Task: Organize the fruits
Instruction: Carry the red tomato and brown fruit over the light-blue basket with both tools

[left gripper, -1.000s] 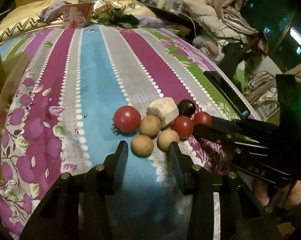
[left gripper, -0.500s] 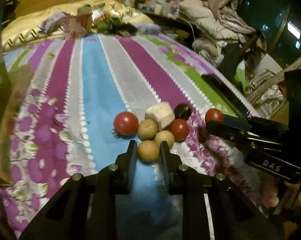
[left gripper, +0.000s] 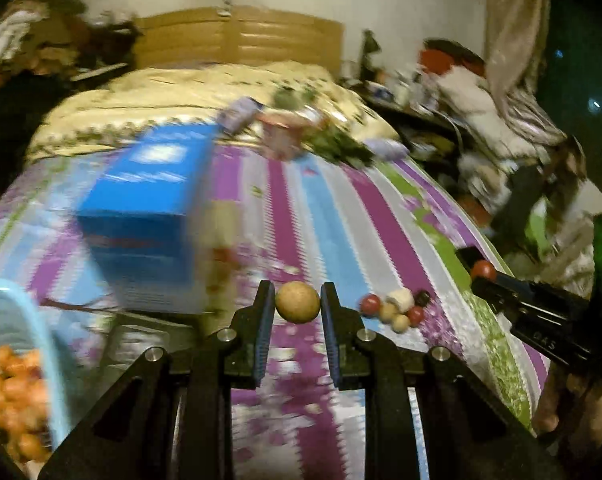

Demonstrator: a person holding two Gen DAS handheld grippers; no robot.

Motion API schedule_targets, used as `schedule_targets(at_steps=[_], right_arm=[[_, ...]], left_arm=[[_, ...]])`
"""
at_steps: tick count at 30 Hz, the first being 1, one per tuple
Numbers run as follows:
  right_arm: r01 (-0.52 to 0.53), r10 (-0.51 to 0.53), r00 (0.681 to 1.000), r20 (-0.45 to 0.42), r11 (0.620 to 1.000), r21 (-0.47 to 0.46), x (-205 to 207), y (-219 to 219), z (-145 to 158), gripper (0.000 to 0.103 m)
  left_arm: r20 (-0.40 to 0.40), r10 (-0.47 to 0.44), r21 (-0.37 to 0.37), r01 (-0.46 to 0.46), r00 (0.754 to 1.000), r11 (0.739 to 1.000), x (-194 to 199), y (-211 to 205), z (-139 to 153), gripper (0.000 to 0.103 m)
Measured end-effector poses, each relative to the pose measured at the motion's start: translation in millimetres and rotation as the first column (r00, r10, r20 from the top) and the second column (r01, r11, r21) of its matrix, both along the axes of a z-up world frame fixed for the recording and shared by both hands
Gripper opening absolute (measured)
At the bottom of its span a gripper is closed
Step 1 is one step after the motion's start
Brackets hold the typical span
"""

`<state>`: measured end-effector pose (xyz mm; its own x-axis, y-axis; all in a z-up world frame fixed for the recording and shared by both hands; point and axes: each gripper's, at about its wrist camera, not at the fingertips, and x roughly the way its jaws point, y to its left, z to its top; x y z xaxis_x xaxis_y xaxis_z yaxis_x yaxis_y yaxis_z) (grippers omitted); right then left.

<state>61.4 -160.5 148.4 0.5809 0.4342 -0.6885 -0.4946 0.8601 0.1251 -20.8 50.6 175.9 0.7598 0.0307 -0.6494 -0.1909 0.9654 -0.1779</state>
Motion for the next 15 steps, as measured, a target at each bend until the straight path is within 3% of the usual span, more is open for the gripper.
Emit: schedule_targets(at_steps=[7, 15], right_arm=[[-0.103, 0.101, 0.994, 0.046, 0.994, 0.040, -30.2, 57.2, 38.2, 0.029], [-0.253, 0.248, 0.967, 0.065, 0.964, 0.084, -69.9, 131.8, 64.8, 0.029]], left_arm=[[0.038, 0.119, 0.034, -0.120, 0.992, 0.992, -55.1, 52.8, 40.0, 0.023], [0.059, 0.266, 0.032, -0.268, 0.962, 0.963, -125.2, 119.7, 58.8, 0.023]])
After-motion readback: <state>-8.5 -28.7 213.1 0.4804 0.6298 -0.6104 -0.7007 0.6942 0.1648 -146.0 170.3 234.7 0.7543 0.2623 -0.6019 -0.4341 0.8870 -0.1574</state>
